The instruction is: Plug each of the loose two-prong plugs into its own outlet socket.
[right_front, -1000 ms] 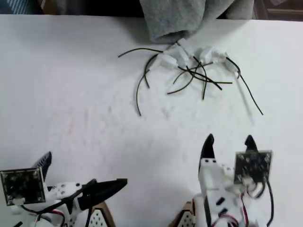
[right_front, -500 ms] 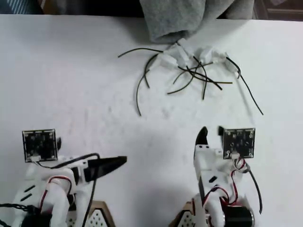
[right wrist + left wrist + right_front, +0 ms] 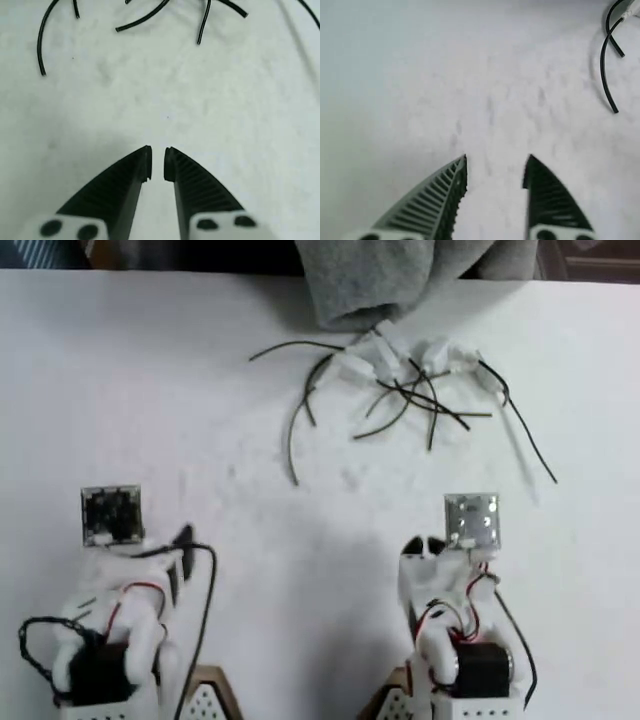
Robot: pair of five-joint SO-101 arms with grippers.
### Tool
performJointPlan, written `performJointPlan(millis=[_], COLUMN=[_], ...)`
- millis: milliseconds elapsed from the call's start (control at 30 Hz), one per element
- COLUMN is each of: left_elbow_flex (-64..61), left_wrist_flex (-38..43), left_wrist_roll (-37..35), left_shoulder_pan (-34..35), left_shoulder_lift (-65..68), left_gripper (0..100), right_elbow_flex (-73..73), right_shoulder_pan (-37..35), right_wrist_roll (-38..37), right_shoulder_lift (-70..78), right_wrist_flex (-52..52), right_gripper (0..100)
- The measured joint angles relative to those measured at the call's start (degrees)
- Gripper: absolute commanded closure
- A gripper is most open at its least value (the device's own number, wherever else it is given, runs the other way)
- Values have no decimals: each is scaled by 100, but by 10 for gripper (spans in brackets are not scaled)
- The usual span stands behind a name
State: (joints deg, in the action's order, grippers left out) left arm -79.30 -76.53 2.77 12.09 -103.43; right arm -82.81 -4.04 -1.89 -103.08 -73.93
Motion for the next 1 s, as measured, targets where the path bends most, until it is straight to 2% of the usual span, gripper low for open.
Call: performJointPlan(millis=[67,133,433,600,833,1000], left_elbow_flex=[-167,-273,-484,-818,-1705,-1785], left_wrist_flex=[-26,-114,-237,-141,220,255], left_wrist_roll=[0,0,26,686,818,818], left_shoulder_pan=[0,0,62,88,404,519], left_shoulder_lift=[0,18,0,0,70,-18], left_gripper=[980,972,976,976,976,976], right_elbow_flex=[-158,-211,-229,-308,-343,-686], right_shoulder_pan=[0,0,123,123,123,123], right_wrist_roll=[0,0,-18,-18,-18,-18], right_shoulder_lift=[0,0,0,0,0,0], right_wrist_flex=[-114,-290,-404,-404,-404,-211], right_gripper=[950,981,981,981,981,981])
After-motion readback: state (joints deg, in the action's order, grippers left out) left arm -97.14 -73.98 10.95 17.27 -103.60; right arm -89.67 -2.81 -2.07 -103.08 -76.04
